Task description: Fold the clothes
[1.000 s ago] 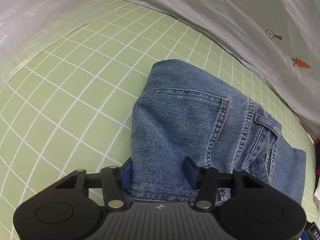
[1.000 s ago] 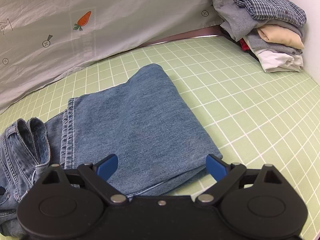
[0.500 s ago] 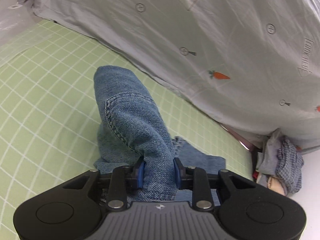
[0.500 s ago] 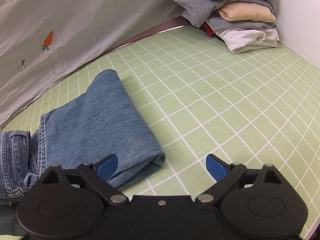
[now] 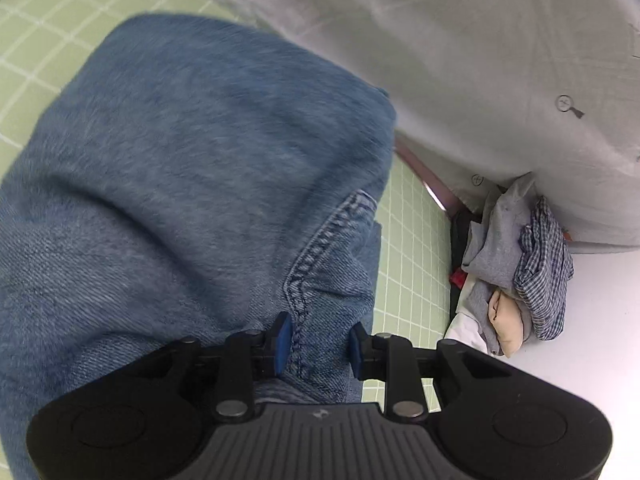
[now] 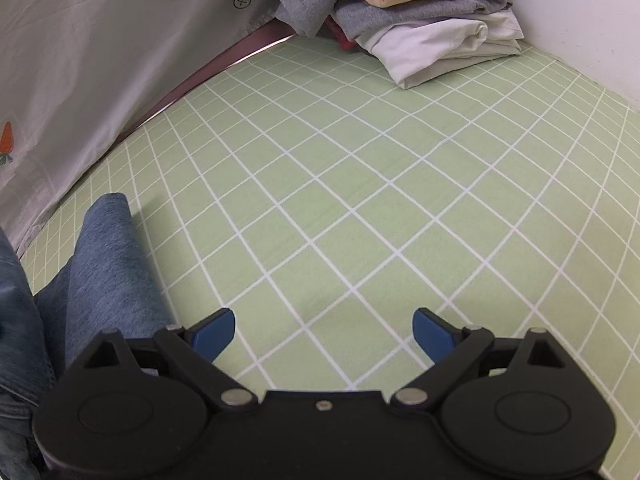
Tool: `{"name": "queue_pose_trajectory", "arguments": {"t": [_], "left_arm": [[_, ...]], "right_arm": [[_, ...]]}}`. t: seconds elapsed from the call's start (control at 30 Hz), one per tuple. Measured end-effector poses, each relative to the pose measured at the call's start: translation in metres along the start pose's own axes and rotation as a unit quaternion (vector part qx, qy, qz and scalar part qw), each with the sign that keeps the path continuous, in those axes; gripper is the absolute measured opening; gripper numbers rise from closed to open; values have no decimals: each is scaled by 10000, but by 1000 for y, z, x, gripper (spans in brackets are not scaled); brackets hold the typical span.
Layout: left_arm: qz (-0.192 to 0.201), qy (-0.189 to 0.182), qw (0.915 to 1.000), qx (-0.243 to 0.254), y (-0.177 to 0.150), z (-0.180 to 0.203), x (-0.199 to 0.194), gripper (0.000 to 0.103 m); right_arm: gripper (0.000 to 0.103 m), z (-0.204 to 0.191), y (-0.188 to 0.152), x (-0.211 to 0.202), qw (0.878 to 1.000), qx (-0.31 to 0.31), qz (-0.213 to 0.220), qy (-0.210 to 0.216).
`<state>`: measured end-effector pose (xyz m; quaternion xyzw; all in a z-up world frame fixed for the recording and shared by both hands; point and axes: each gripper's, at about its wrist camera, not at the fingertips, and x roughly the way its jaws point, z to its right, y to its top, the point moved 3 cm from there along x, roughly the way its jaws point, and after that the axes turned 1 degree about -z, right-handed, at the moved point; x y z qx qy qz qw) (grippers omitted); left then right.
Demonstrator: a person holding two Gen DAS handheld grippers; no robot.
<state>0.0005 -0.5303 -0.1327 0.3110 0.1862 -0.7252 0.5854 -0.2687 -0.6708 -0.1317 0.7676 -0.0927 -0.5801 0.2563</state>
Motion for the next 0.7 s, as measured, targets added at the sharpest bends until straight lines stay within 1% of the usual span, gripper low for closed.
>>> {"name": "queue_pose_trajectory", "arguments": {"t": [0.03,0.1,0.27,0.3,0.37,0.43,0.47,0.5,0.57,0.63,0.7], "left_arm": [[-35,-43,9999,-89,0,-3,8,30],[-26,-44,9999,-116,1,-3,14,30],[-27,-46,10000,-67,4,3,14,32],[-18,-41,10000,-22,4,6,12,36],[-10,-153,9999,-16,1,14,6,50],[17,-356,9994,-20,-2,26,-4,84],[50,-428,9991,38,-5,33,-10,89],[125,-433,9989,160,-7,40,-18,93],[336,-341,9976,504,-14,52,-34,93],[600,36,9949,806,-20,51,-51,93],[867,466,9892,1084,-26,47,-68,93]], "right_arm": [[96,-2,0,2,10000,-41,-20,2],[96,-6,0,5,9999,-123,-59,5],[96,-15,-1,14,9993,-327,-157,12],[96,-17,-1,15,9992,-368,-177,14],[96,-20,-1,19,9988,-450,-216,17],[96,-26,-3,15,9983,-562,-170,45],[96,-29,-4,12,9979,-624,-133,64],[96,-33,-4,8,9975,-702,-79,76],[96,-41,-3,0,9961,-874,53,84],[96,-48,-3,-7,9950,-983,160,84],[96,-57,-1,-14,9938,-1078,247,145]]}}
